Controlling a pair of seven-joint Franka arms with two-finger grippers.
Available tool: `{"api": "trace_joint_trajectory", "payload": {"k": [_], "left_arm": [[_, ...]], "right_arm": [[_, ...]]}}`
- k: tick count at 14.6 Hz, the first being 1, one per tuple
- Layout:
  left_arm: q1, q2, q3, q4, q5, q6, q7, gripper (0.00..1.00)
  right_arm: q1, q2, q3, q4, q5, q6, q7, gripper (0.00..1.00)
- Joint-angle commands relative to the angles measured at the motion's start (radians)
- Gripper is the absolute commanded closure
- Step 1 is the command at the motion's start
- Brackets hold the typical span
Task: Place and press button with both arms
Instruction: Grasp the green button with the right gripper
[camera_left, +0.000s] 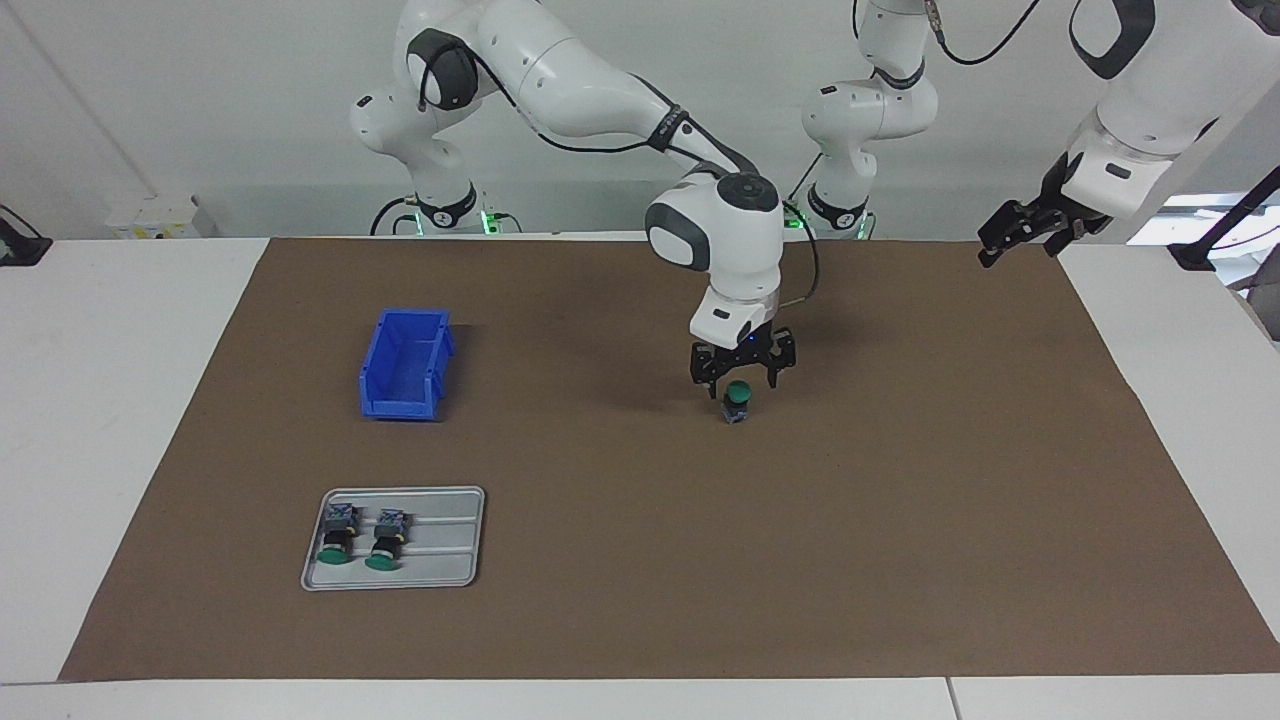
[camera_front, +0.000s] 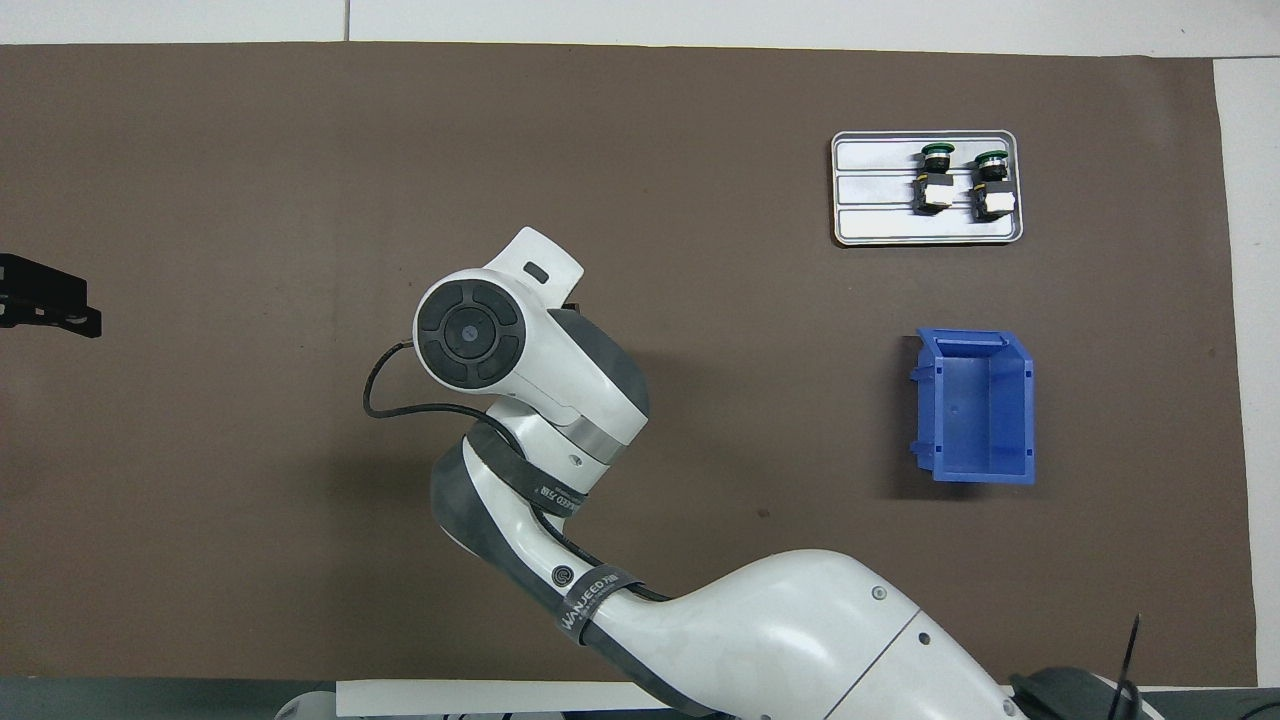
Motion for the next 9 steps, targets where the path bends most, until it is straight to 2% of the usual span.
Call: {"api": "trace_joint_trajectory", "payload": {"k": [1,5,6,9], "left_arm": [[0.009,-0.01,-0.005,-0.01,0.018,-0.01,0.01,0.0],[0.009,-0.015,-0.005,-0.017,0.019,-0.013,0.013,0.0],[0.009,-0.015,-0.005,-0.019,0.019,-0.014,0.01,0.0],[0.005,-0.016,-0.005,-0.02,0.019,-0.017,0.007,0.0]], "right_arm": [[0.013,0.021,0.001,-0.03,-0.027,0.05,-0.014,0.01],[0.009,0.024,0.001,-0.034,-0.032,0.053,-0.017,0.04],[0.007,0.023,0.001,-0.045,-0.034,0.053,-0.031,0.16],[0.005,0.021,0.001,-0.042,-0.031,0.039,-0.071,0.79]]}}
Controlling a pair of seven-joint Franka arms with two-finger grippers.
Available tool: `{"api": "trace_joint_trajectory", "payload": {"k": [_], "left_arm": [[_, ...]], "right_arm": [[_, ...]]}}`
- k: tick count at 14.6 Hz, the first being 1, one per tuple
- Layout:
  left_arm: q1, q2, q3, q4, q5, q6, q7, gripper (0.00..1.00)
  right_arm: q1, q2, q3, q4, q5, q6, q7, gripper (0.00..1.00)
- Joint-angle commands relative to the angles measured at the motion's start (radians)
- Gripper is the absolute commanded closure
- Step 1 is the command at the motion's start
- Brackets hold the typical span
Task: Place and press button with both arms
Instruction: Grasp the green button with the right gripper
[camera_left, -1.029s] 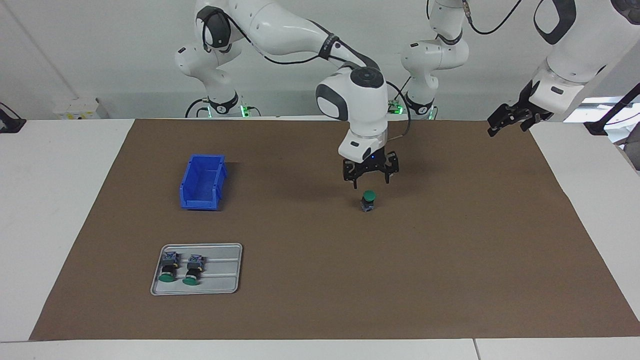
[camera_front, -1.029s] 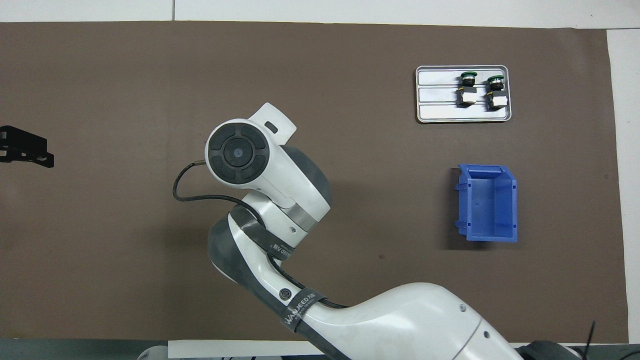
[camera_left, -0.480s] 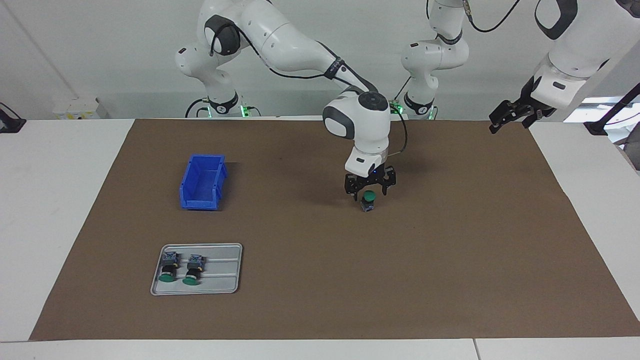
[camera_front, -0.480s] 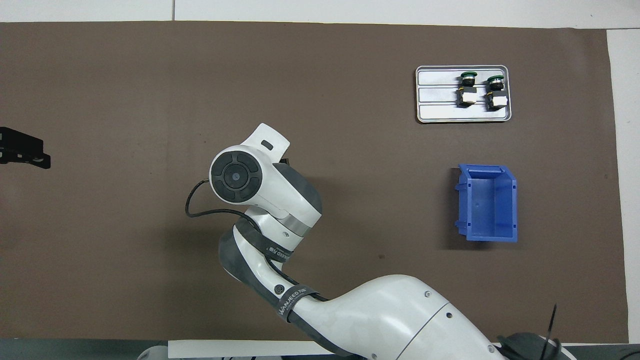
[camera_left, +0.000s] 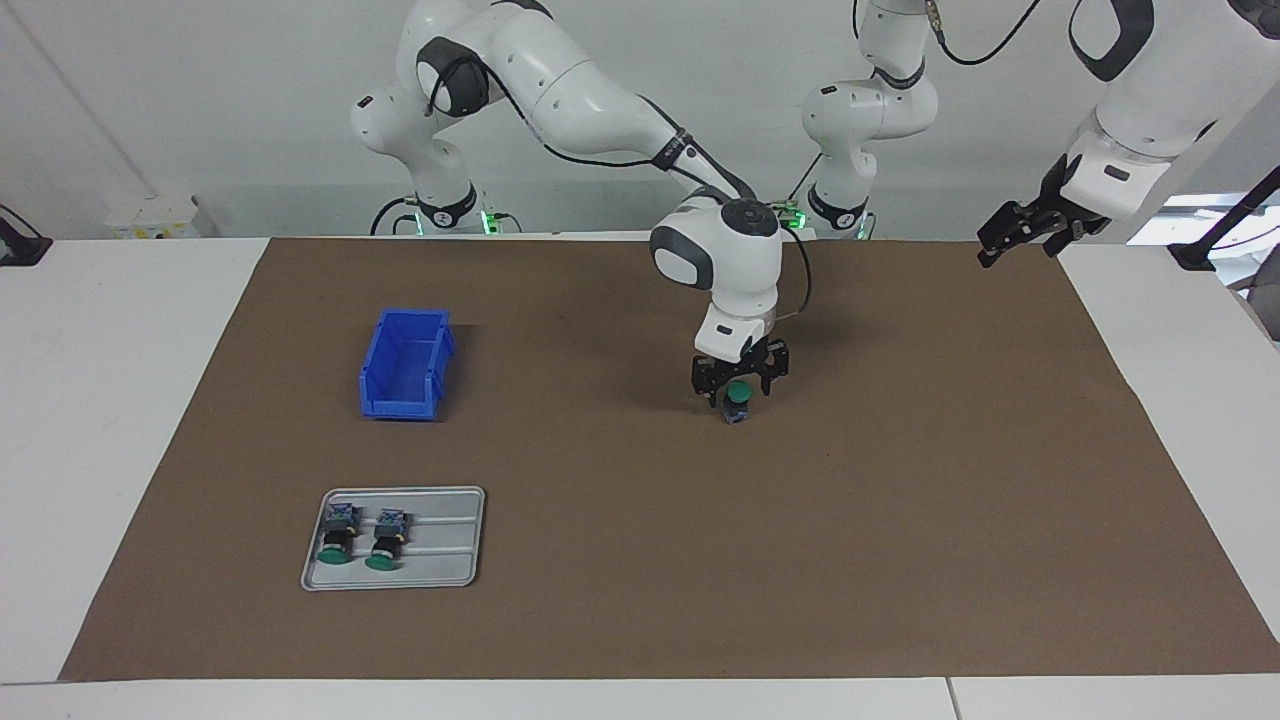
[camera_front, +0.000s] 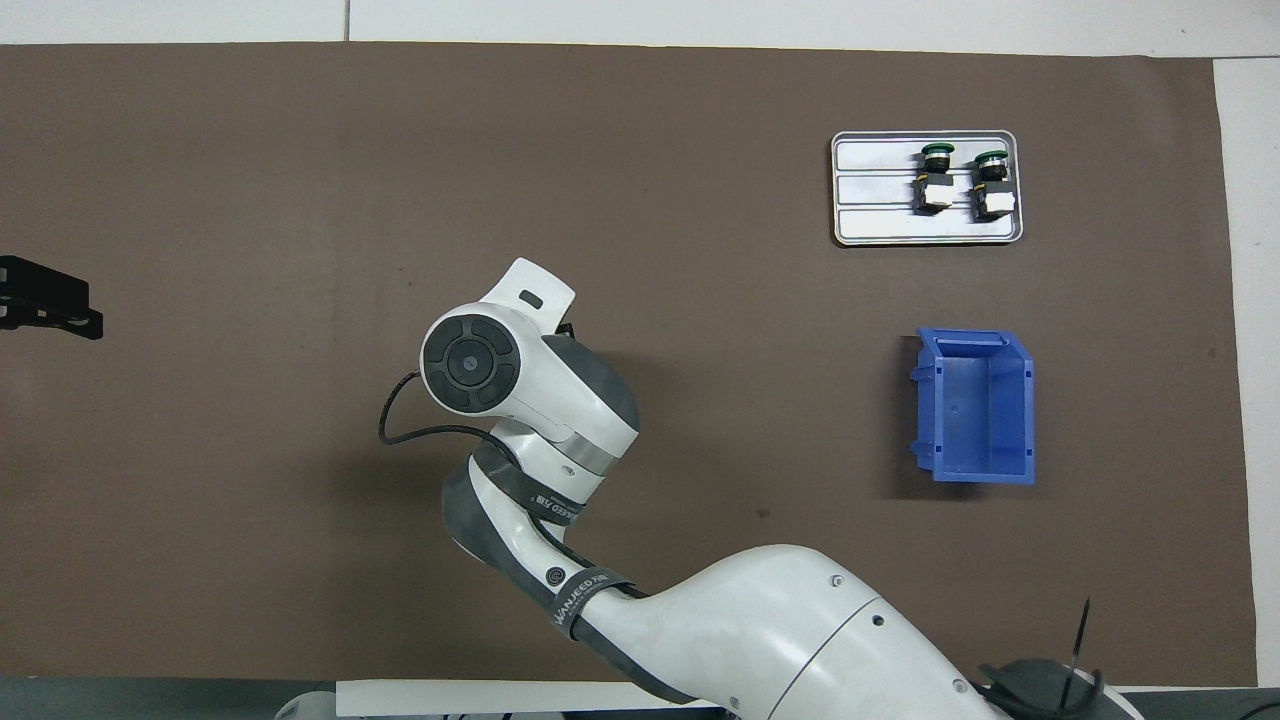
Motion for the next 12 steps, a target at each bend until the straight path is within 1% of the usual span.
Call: {"api": "trace_joint_trajectory", "payload": {"k": [1,2,5,6,8,9,10,12], "left_arm": [[0.003,-0.016,-0.006,-0.015,0.018,-0.014,0.007,0.0],[0.003,-0.016,-0.006,-0.014,0.018,-0.014,0.007,0.0],[0.0,-0.016,-0.006,-0.014,0.018,-0.009,0.007,0.0],[0.001,-0.016,-0.006,-0.014,0.018,-0.011,0.007,0.0],[0.008,-0.016,-0.006,-0.014,0.018,-0.011,0.007,0.0],[0.008,-0.016,-0.005,-0.014,0.018,-0.011,0.007,0.0],[0.009,-0.016,-0.005,-0.014,0.018,-0.009,0.007,0.0],[0.009,-0.016,-0.005,-0.014,0.018,-0.008,0.007,0.0]], "right_arm": [[-0.018,-0.01,0.006,-0.009,-0.012,0.002,-0.025,0.89],[-0.021,-0.01,0.006,-0.001,-0.014,-0.001,-0.025,1.0],[-0.028,-0.011,0.003,0.032,-0.017,-0.059,-0.043,1.0],[-0.035,-0.024,-0.002,0.034,-0.017,-0.072,-0.045,1.0],[-0.078,-0.095,-0.005,0.0,-0.018,-0.125,-0.043,1.0],[-0.113,-0.16,-0.005,-0.064,-0.018,-0.147,-0.046,1.0],[-0.162,-0.245,-0.003,-0.161,-0.018,-0.139,-0.066,1.0],[-0.268,-0.441,-0.002,-0.394,-0.014,-0.084,-0.161,1.0]]}}
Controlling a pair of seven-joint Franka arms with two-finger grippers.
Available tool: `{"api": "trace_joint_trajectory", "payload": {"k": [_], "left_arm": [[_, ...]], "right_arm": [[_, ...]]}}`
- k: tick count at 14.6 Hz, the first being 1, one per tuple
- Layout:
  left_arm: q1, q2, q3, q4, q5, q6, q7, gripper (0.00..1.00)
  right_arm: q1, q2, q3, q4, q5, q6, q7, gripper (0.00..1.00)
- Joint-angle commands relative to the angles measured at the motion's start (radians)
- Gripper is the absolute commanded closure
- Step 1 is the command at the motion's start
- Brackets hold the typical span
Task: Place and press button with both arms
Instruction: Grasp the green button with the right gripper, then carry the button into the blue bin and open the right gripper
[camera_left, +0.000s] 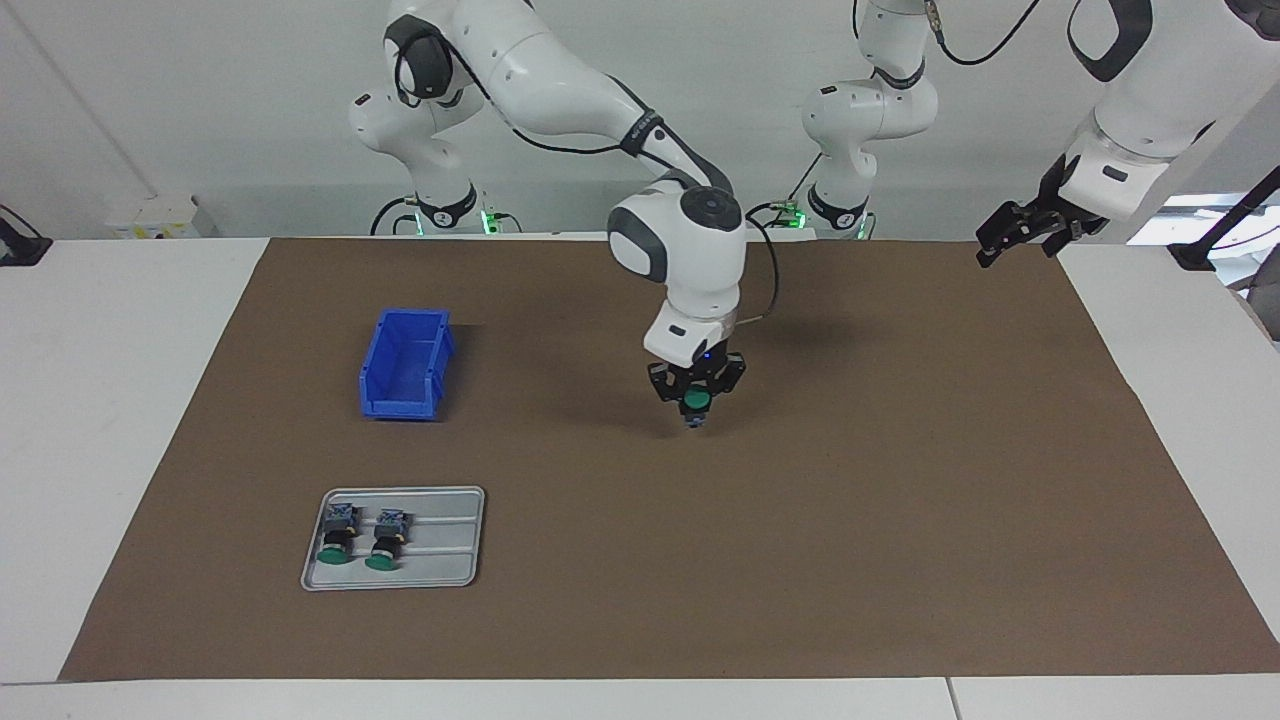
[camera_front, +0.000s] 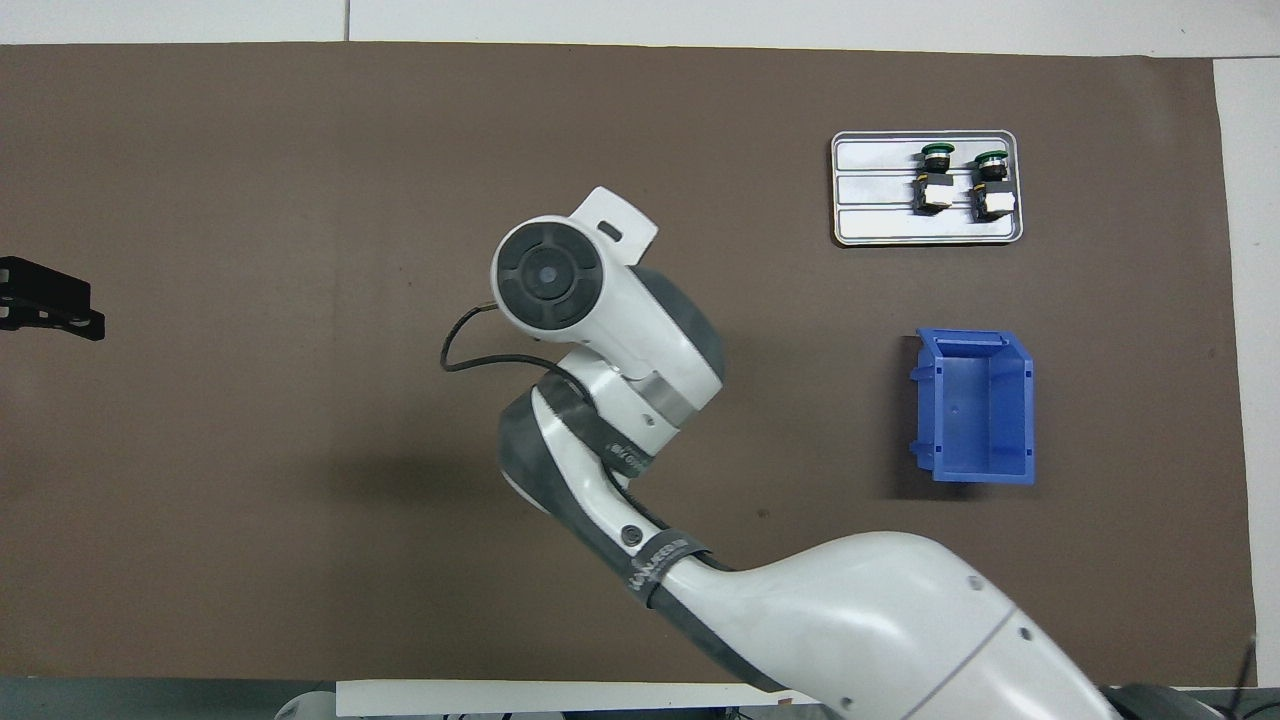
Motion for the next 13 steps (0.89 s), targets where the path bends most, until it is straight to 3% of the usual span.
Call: {"api": "trace_joint_trajectory", "payload": {"k": [1,4,6,8,13], "left_arm": [[0.009,-0.015,-0.004,-0.014,0.018,-0.005,0.007,0.0],[0.008,-0.016,-0.004,-0.014,0.018,-0.005,0.007,0.0],[0.008,-0.015,-0.005,-0.014,0.018,-0.004,0.007,0.0],[0.009,-0.016,-0.004,-0.014,0.018,-0.004,0.007,0.0],[0.008,-0.016,-0.005,-0.014,0.018,-0.004,0.007,0.0]], "right_arm": [[-0.152,-0.337,0.02,-0.414,-0.004,0.082,-0.124,1.0],[-0.279,-0.537,0.02,-0.63,0.029,0.091,-0.323,1.0],[-0.382,-0.611,0.017,-0.7,0.071,0.078,-0.507,1.0],[-0.476,-0.654,0.016,-0.734,0.078,0.042,-0.624,1.0],[-0.642,-0.637,0.012,-0.774,0.105,0.036,-0.643,1.0]]}}
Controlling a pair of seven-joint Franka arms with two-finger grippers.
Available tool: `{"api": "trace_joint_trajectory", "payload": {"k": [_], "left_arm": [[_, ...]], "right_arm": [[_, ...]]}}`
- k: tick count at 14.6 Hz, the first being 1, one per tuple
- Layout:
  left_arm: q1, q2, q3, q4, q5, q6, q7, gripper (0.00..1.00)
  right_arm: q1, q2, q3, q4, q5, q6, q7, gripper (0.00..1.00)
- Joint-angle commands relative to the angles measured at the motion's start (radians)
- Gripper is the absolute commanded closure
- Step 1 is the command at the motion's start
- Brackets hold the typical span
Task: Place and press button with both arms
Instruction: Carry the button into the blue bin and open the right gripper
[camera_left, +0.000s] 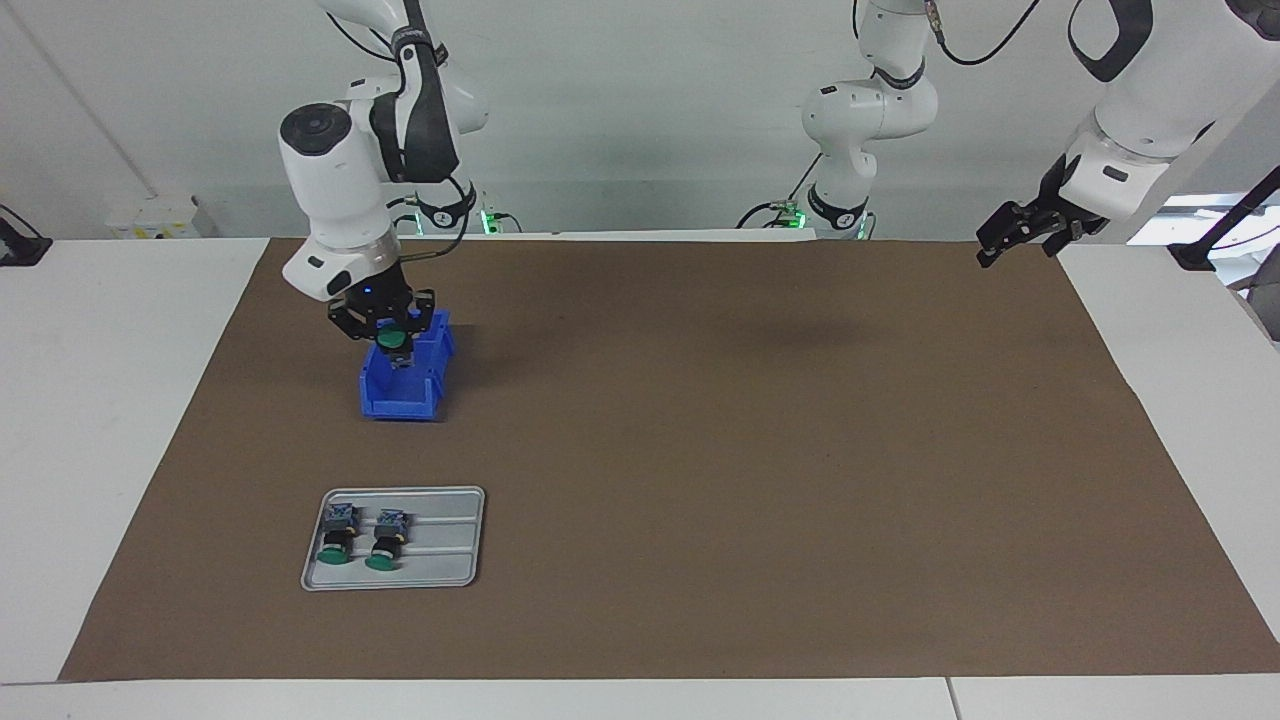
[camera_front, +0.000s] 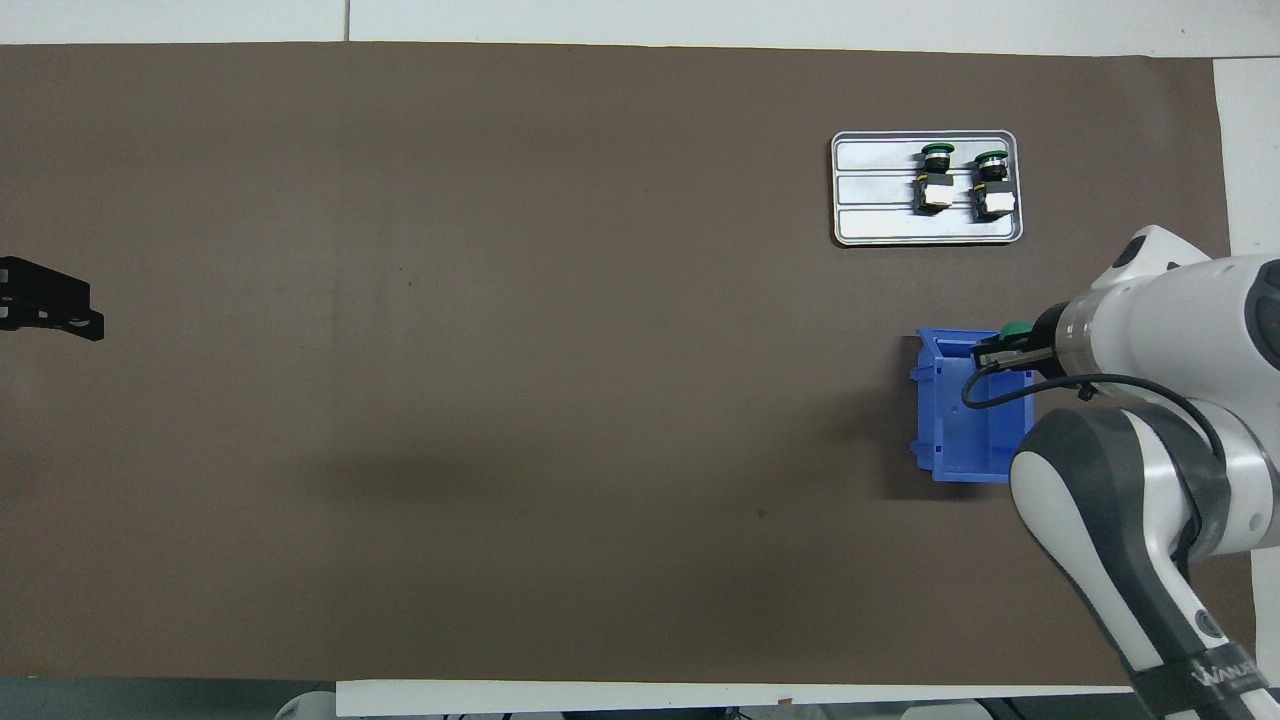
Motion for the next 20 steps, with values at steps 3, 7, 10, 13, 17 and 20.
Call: {"api": "trace_joint_trajectory", "payload": {"k": [3,7,10,13,17,20], "left_arm": [[0.009,-0.015,-0.004,-0.014,0.018,-0.004,0.007,0.0],[0.0,-0.015,-0.004,-0.014,0.018,-0.004,0.008,0.0],[0.008,-0.015,-0.005,-0.014,0.018,-0.002,0.005,0.0],[0.006,-0.015,-0.005,-0.014,0.018,-0.001,0.012,0.0],[0.006,-0.016,-0.005,-0.012,0.018,-0.002,0.007,0.0],[0.008,-0.015,-0.005,-0.012,0.018,-0.001,0.007,0.0]], "right_arm": [[-0.071,0.04,0.013,-0.04,0.154,0.023,-0.014,1.0],[-0.057,0.057,0.013,-0.117,0.151,0.139,-0.06,1.0],[-0.059,0.072,0.013,-0.166,0.151,0.205,-0.062,1.0],[-0.057,0.081,0.013,-0.175,0.151,0.227,-0.057,0.56],[-0.063,0.084,0.013,-0.096,0.151,0.126,-0.062,0.01],[-0.066,0.07,0.008,-0.015,0.148,0.005,-0.065,0.01]]}}
